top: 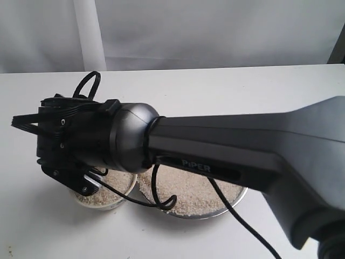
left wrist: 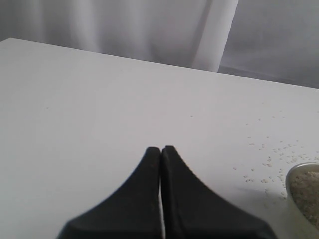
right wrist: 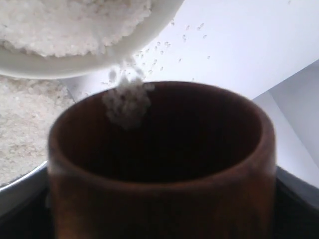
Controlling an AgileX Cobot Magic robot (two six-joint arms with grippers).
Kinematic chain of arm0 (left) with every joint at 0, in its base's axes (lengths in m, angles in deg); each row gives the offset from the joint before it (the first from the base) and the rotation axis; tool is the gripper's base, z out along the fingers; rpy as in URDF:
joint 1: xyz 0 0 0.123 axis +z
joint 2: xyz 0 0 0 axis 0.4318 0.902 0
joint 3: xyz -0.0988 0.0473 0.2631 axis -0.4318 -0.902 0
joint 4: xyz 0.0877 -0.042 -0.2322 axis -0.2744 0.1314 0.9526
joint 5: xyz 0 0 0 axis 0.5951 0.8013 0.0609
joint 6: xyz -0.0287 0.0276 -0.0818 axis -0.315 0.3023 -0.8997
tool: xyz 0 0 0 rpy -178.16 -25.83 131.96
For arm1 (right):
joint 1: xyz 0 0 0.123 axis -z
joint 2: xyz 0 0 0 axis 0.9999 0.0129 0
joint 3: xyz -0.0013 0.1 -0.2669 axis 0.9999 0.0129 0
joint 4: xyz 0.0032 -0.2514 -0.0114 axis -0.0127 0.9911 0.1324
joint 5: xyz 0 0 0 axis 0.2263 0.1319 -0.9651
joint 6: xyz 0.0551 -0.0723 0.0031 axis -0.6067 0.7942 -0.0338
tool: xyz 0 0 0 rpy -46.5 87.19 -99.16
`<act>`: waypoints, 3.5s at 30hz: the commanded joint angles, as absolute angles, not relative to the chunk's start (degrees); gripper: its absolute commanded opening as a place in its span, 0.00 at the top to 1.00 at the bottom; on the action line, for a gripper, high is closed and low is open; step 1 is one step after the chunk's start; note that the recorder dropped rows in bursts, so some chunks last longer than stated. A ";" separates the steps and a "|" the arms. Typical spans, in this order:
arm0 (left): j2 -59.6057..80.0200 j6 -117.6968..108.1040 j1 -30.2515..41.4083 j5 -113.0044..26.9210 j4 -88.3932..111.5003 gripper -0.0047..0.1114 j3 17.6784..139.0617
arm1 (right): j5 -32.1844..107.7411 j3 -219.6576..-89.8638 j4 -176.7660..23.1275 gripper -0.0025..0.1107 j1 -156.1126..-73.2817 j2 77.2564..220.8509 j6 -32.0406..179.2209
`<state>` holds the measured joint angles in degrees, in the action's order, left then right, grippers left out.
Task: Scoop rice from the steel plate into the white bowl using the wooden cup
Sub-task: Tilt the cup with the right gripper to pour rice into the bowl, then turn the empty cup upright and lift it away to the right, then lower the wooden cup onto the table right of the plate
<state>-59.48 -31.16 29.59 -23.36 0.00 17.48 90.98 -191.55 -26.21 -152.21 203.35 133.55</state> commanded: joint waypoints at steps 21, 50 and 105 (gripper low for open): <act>-59.61 -31.27 29.59 -23.71 0.30 0.96 17.68 | 91.01 -192.00 -24.75 0.98 -153.51 202.82 131.60; -59.61 -31.27 29.59 -23.71 0.30 0.96 17.68 | 65.28 -170.78 -72.20 0.98 -135.69 173.29 101.81; -59.61 -31.27 29.59 -23.71 0.30 0.96 17.68 | -20.84 -117.70 -79.38 0.98 -94.44 187.05 76.59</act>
